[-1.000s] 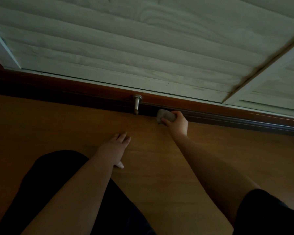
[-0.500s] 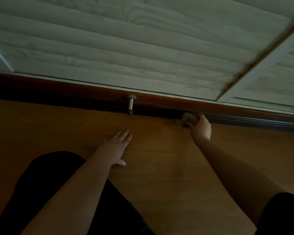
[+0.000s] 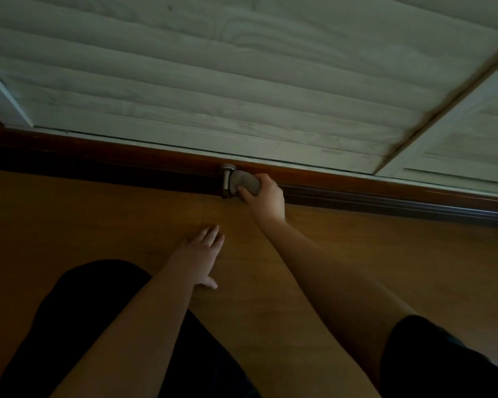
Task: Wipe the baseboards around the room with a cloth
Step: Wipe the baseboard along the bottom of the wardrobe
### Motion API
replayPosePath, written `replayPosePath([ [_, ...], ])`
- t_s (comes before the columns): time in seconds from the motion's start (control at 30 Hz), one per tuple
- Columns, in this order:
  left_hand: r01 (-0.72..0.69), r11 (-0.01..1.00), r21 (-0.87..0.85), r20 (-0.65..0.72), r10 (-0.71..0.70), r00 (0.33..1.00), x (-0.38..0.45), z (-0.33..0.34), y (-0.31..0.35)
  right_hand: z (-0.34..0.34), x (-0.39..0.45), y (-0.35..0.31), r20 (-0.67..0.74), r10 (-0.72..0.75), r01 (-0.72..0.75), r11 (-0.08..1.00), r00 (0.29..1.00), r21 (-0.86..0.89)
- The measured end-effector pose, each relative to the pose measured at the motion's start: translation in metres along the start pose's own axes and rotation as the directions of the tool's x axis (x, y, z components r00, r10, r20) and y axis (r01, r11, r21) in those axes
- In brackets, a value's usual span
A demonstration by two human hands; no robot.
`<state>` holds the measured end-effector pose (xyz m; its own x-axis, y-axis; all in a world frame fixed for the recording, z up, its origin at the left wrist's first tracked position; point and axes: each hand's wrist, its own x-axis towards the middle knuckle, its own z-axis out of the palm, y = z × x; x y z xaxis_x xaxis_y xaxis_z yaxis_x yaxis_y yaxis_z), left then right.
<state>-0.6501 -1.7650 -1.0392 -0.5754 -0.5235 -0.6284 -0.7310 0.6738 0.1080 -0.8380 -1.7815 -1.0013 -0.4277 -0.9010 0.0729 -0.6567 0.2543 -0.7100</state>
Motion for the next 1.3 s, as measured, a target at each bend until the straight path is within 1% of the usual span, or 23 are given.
replayPosePath([
  [0.07,0.001,1.000,0.007,-0.001,-0.001,1.000,0.000,0.001,0.000,-0.007,0.005,0.005,0.011,0.011,-0.011,1.000,1.000,-0.012],
  [0.2,-0.004,1.000,-0.013,-0.002,0.004,1.000,-0.002,0.001,0.000,-0.026,0.015,0.018,-0.007,0.084,-0.084,0.996,0.996,0.006],
  [0.33,0.004,1.000,-0.015,0.011,-0.004,1.000,-0.001,0.001,0.001,-0.057,0.012,0.050,-0.019,0.131,-0.131,0.991,0.991,0.013],
  [0.6,0.012,1.000,-0.011,0.041,-0.012,0.999,-0.003,-0.001,0.002,-0.123,0.000,0.119,-0.117,0.239,-0.245,0.968,0.964,-0.043],
  [0.73,0.013,1.000,0.006,0.026,-0.013,1.000,-0.004,-0.001,0.003,-0.131,-0.001,0.132,-0.155,0.291,-0.298,0.954,0.944,-0.025],
  [0.83,0.000,1.000,0.028,0.009,0.000,1.000,-0.005,0.000,0.001,-0.132,-0.009,0.142,-0.232,0.364,-0.371,0.928,0.902,0.013],
  [0.87,-0.009,0.999,0.038,-0.011,0.009,1.000,-0.004,0.000,0.001,-0.134,-0.015,0.148,-0.266,0.360,-0.377,0.926,0.894,-0.015],
  [0.9,-0.018,0.999,0.041,-0.043,0.020,0.999,-0.003,0.000,0.001,-0.137,-0.023,0.156,-0.282,0.327,-0.357,0.932,0.902,-0.062],
  [0.97,-0.039,0.999,0.034,-0.110,0.043,0.993,-0.001,0.000,0.004,-0.144,-0.047,0.173,-0.234,0.240,-0.279,0.949,0.942,-0.148],
  [1.03,-0.074,0.996,0.048,-0.145,0.080,0.986,0.002,0.001,0.009,-0.149,-0.078,0.189,-0.166,0.198,-0.224,0.961,0.966,-0.161],
  [1.1,-0.114,0.991,0.065,-0.155,0.123,0.980,0.004,0.003,0.016,-0.155,-0.113,0.207,-0.164,0.210,-0.233,0.963,0.964,-0.136],
  [1.17,-0.146,0.987,0.071,-0.163,0.156,0.974,0.008,0.004,0.023,-0.165,-0.147,0.227,-0.182,0.269,-0.295,0.946,0.946,-0.134],
  [1.23,-0.169,0.984,0.062,-0.154,0.177,0.972,0.014,0.005,0.031,-0.174,-0.174,0.246,-0.169,0.312,-0.344,0.915,0.935,-0.213],
  [1.3,-0.194,0.979,0.060,-0.135,0.201,0.970,0.023,0.007,0.042,-0.179,-0.191,0.259,-0.141,0.281,-0.313,0.890,0.949,-0.332],
])
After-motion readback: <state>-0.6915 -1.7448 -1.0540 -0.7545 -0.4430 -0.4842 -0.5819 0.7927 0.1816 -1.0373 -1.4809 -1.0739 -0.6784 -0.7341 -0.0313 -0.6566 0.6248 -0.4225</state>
